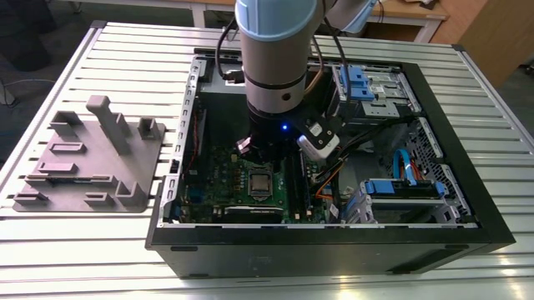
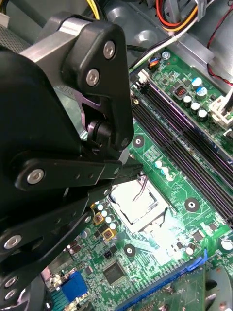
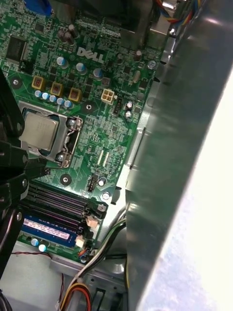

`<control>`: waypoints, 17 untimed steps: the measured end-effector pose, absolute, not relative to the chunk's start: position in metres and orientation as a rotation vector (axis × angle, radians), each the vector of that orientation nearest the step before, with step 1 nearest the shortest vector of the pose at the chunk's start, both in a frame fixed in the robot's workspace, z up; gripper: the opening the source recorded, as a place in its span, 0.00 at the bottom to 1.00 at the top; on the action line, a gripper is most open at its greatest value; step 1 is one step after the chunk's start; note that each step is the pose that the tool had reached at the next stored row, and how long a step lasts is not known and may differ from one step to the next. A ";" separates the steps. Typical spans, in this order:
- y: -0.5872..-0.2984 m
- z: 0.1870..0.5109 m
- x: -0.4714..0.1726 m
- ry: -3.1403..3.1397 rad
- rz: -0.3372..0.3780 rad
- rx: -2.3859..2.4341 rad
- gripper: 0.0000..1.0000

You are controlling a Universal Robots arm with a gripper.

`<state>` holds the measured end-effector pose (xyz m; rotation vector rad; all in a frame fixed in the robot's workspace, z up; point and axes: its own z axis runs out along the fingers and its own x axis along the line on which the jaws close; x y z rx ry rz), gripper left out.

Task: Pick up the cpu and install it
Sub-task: 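Install the first cpu locking lever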

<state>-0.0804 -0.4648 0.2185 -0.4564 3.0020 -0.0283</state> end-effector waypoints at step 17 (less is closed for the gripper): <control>-0.487 0.208 -0.080 3.002 -0.028 -0.456 0.11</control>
